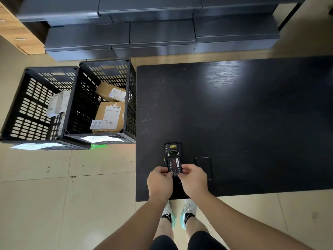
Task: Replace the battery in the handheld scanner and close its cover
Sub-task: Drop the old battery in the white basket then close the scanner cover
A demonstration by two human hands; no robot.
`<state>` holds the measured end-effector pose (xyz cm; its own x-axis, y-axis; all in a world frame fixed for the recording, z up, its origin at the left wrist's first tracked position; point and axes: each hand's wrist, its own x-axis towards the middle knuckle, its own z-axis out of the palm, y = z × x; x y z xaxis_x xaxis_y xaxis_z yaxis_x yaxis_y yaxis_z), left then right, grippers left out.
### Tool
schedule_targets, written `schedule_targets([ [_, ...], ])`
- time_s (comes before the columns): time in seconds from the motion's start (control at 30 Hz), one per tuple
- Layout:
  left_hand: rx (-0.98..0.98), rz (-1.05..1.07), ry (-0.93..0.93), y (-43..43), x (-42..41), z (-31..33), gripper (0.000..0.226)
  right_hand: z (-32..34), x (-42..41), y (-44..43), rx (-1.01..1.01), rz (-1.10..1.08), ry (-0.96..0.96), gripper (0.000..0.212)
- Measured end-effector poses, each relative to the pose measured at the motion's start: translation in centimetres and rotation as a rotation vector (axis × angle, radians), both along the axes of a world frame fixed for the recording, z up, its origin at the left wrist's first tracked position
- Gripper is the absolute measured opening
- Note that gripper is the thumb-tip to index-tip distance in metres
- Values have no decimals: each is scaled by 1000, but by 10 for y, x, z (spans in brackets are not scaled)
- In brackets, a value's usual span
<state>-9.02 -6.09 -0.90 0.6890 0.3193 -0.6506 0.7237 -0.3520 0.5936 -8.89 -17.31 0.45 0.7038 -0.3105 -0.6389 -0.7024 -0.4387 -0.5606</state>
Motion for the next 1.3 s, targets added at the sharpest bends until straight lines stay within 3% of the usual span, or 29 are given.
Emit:
schedule_targets([
  [0.87, 68, -4, -9, 1, 2, 0, 5, -12, -7, 2, -56, 42, -95, 33],
  [1.3, 103, -97, -44, 9, 4, 5, 29, -15, -8, -9, -18, -10, -85, 34],
])
